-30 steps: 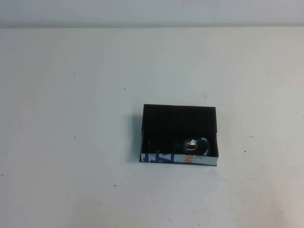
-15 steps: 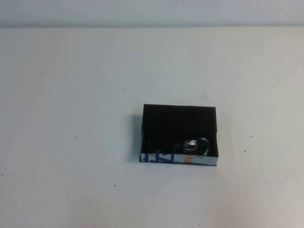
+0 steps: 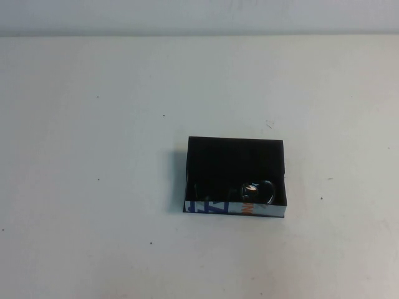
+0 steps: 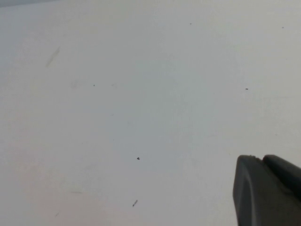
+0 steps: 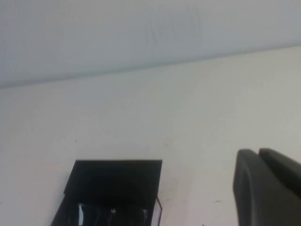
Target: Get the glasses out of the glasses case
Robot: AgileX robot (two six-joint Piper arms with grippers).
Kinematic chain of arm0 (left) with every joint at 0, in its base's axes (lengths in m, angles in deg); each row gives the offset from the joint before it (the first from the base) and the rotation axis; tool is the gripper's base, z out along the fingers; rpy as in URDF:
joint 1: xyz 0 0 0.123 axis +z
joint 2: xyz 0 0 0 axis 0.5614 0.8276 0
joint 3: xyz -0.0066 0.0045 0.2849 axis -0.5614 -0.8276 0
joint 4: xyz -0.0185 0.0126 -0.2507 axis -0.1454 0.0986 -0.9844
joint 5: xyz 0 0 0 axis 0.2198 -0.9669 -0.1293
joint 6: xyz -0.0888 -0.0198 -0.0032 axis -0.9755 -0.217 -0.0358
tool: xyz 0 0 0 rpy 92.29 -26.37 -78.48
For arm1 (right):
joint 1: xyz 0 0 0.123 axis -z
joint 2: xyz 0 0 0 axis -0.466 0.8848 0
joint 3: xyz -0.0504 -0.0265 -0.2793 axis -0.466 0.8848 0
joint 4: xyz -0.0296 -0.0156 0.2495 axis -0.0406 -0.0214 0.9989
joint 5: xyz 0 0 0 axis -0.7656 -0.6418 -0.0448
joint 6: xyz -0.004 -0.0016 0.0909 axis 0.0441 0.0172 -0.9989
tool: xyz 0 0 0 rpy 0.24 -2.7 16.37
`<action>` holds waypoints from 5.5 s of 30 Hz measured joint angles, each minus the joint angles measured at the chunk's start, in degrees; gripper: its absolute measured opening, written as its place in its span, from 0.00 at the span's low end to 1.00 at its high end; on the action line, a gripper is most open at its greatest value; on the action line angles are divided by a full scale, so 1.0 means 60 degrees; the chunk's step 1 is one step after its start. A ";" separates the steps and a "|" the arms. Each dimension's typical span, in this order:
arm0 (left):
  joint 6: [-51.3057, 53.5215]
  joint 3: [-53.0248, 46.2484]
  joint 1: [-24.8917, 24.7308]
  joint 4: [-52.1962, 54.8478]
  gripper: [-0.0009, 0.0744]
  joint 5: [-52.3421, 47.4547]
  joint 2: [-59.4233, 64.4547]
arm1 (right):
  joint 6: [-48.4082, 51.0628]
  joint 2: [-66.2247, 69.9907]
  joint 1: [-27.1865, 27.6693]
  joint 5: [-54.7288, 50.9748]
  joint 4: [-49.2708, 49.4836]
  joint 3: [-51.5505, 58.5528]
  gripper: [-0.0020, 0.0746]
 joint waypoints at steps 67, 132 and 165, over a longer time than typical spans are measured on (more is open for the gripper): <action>0.0000 0.0000 0.0000 0.0000 0.01 0.0000 0.0000 | 0.9131 1.5382 -0.5021 -0.5109 -0.1709 -1.0192 0.52; 0.0000 0.0000 0.0000 0.0000 0.01 0.0000 0.0000 | 0.7070 1.4387 -0.4380 -0.5745 -0.1311 -1.0467 0.05; 0.0000 0.0000 0.0000 0.0000 0.01 0.0000 0.0000 | -0.0092 1.0429 -0.0485 -0.2123 -0.0747 -0.3202 0.05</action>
